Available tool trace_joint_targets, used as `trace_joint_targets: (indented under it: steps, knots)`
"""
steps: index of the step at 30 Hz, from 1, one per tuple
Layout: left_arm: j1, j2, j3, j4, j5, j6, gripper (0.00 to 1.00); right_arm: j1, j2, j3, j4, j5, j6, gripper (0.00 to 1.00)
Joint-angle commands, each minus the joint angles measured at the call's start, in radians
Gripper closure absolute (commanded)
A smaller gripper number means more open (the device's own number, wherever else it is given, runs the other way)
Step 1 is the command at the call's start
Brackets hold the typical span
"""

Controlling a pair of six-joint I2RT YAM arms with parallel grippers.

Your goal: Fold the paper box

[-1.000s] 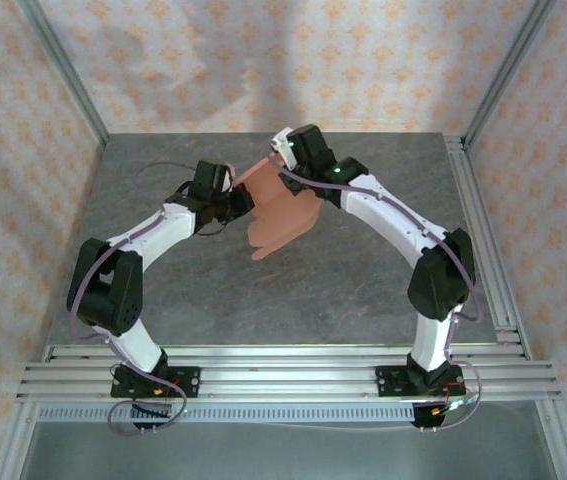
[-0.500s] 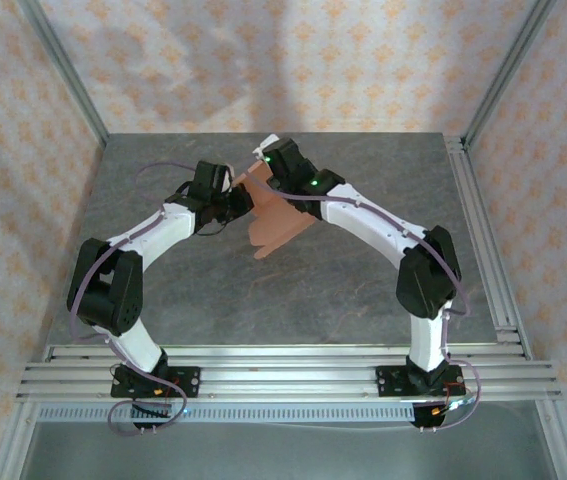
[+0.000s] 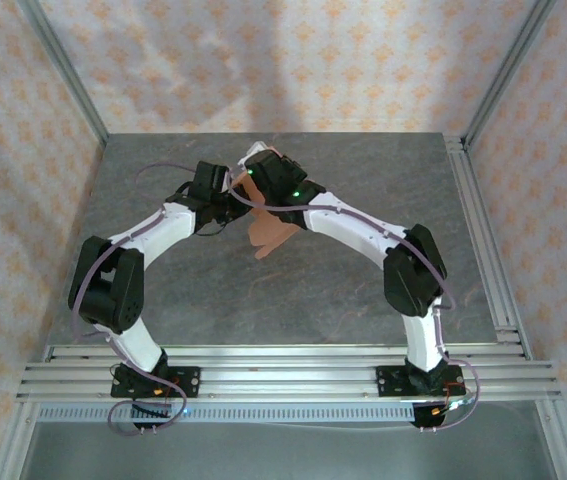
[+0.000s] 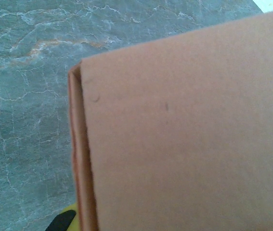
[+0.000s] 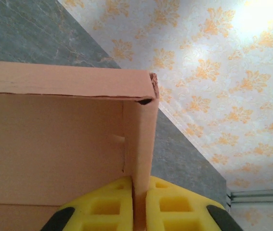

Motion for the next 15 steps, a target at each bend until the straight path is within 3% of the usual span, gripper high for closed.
trace_joint_targets:
  steps: [1,5,15]
  knots:
    - [-0.019,-0.006,0.027,0.03,0.052,0.033,1.0,0.018,0.024,-0.021,0.047,0.025,-0.051,1.0]
    - [-0.018,-0.005,0.029,0.027,0.052,0.033,1.0,0.02,0.03,-0.033,0.077,0.06,-0.089,1.0]
    - [-0.018,-0.006,0.032,0.023,0.051,0.027,1.0,0.031,0.044,-0.124,0.34,0.199,-0.262,1.0]
